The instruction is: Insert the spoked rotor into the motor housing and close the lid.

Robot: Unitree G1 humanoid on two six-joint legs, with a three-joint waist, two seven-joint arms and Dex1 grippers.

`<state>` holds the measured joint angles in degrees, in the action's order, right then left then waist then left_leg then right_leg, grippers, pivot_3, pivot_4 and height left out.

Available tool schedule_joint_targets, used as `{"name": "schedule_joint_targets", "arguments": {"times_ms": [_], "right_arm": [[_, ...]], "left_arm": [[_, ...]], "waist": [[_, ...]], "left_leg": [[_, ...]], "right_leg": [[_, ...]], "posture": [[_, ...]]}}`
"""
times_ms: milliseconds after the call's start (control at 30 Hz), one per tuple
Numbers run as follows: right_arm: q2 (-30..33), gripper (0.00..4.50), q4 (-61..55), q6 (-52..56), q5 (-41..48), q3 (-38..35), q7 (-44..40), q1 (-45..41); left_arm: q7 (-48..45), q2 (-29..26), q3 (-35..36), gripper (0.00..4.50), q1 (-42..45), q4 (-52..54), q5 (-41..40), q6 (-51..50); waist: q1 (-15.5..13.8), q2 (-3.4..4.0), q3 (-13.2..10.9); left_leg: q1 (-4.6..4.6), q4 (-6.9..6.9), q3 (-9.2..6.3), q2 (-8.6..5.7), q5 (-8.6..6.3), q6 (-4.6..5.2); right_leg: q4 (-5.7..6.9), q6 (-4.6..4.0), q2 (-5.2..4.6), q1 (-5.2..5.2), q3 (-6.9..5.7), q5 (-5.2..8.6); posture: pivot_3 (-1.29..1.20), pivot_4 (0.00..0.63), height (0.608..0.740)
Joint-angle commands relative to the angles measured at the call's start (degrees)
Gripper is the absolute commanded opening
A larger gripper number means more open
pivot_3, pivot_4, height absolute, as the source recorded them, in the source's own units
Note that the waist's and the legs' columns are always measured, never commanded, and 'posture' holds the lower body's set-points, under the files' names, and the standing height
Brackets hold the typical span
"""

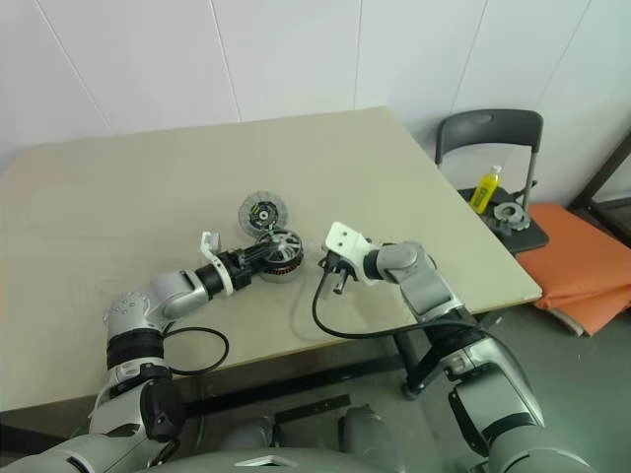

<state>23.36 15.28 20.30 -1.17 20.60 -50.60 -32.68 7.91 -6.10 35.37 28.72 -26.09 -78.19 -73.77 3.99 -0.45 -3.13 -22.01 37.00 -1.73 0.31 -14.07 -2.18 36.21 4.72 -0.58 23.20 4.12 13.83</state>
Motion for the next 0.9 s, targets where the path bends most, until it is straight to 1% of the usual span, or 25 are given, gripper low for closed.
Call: {"name": "schedule_joint_targets", "arguments": {"times_ms": [33, 267, 333, 433, 500, 600, 633, 733, 800, 900], "right_arm": [[-0.2, 0.00, -1.2, -1.1, 0.4, -1.6, 0.3, -1.3], [-0.2, 0.00, -1.0, -1.1, 0.3, -1.6, 0.2, -1.4], [-0.2, 0.00, -1.0, -1.1, 0.4, -1.6, 0.2, -1.4], [-0.3, 0.00, -0.7, -1.2, 0.3, -1.6, 0.3, -1.7], [-0.2, 0.00, -0.3, -1.6, 0.1, -1.5, 0.3, -1.7], [-0.2, 0.00, 0.2, -2.0, -0.2, -1.2, 0.2, -1.8], [-0.3, 0.00, 0.4, -2.1, -0.3, -1.2, 0.2, -2.0], [-0.5, 0.00, 1.4, -2.7, -0.5, -1.2, 0.2, -2.5], [-0.8, 0.00, 2.1, -3.1, -0.6, -1.1, 0.3, -2.8], [-1.2, 0.00, 2.9, -3.6, -0.7, -1.0, 0.3, -3.3]], "left_arm": [[0.3, -0.5, 0.0, 1.13, -0.6, 1.1, -0.8, 0.0], [0.3, -0.7, -0.3, 1.13, -0.9, 1.0, -0.7, 0.0], [0.2, -0.8, -0.5, 1.86, -0.9, 0.9, -0.5, -0.2], [0.1, -1.3, -1.0, 2.81, -1.0, 0.9, -0.1, -0.1], [-0.5, -3.1, -1.3, 3.44, -0.2, 0.5, 0.1, -0.9], [-1.7, -6.5, -2.1, 3.44, 1.3, -0.8, 1.4, -1.8], [-3.2, -8.8, -3.1, 3.44, 2.1, -0.5, 2.5, -2.4], [-7.6, -15.0, -4.9, 3.44, 6.6, 0.3, 3.5, -4.9], [-10.6, -18.1, -6.2, 3.44, 9.3, 1.3, 4.5, -6.0], [-15.0, -21.1, -8.2, 3.44, 12.0, 1.8, 6.9, -6.5]], "waist": [[0.0, 0.00, 0.0], [0.0, 0.00, 0.0], [0.0, -0.01, 0.0], [0.0, -0.01, 0.0], [0.0, -0.05, 0.0], [0.4, -0.12, 0.0], [0.5, -0.14, 0.0], [1.0, -0.23, -0.1], [1.2, -0.27, -0.1], [1.2, -0.27, -0.1]], "left_leg": [[0.00, 0.00, 0.00, 0.00, 0.00, 0.00], [0.01, 0.00, 0.00, 0.00, 0.00, 0.00], [0.02, 0.00, 0.00, 0.00, 0.00, 0.00], [0.10, 0.00, 0.00, 0.00, 0.00, 0.00], [0.30, 0.00, 0.01, 0.00, 0.00, 0.00], [0.61, -0.02, -0.01, 0.00, -0.01, -0.01], [0.64, -0.02, -0.01, 0.00, -0.01, -0.01], [0.61, -0.07, -0.04, 0.00, -0.01, -0.01], [0.51, -0.11, -0.10, 0.00, -0.01, -0.01], [0.48, -0.16, -0.10, -0.07, -0.01, -0.02]], "right_leg": [[0.00, 0.00, 0.00, 0.00, 0.00, 0.00], [0.00, 0.00, 0.00, -0.01, 0.00, 0.00], [0.00, 0.00, 0.00, -0.02, 0.00, 0.00], [0.00, 0.01, 0.00, -0.10, 0.00, 0.01], [0.00, 0.08, 0.00, -0.28, 0.00, 0.06], [-0.02, 0.17, 0.01, -0.53, 0.00, 0.14], [-0.02, 0.17, 0.02, -0.53, 0.02, 0.14], [-0.01, 0.16, 0.04, -0.49, 0.01, 0.13], [0.00, 0.16, 0.04, -0.41, -0.01, 0.13], [-0.09, 0.17, -0.04, -0.44, -0.01, 0.12]], "posture": [[0.00, 0.000, 0.740], [0.00, 0.000, 0.740], [0.00, 0.000, 0.740], [0.00, 0.000, 0.740], [0.00, 0.000, 0.740], [0.00, 0.000, 0.740], [0.00, 0.000, 0.740], [0.00, 0.000, 0.740], [0.00, 0.000, 0.740], [0.00, 0.000, 0.740]]}}
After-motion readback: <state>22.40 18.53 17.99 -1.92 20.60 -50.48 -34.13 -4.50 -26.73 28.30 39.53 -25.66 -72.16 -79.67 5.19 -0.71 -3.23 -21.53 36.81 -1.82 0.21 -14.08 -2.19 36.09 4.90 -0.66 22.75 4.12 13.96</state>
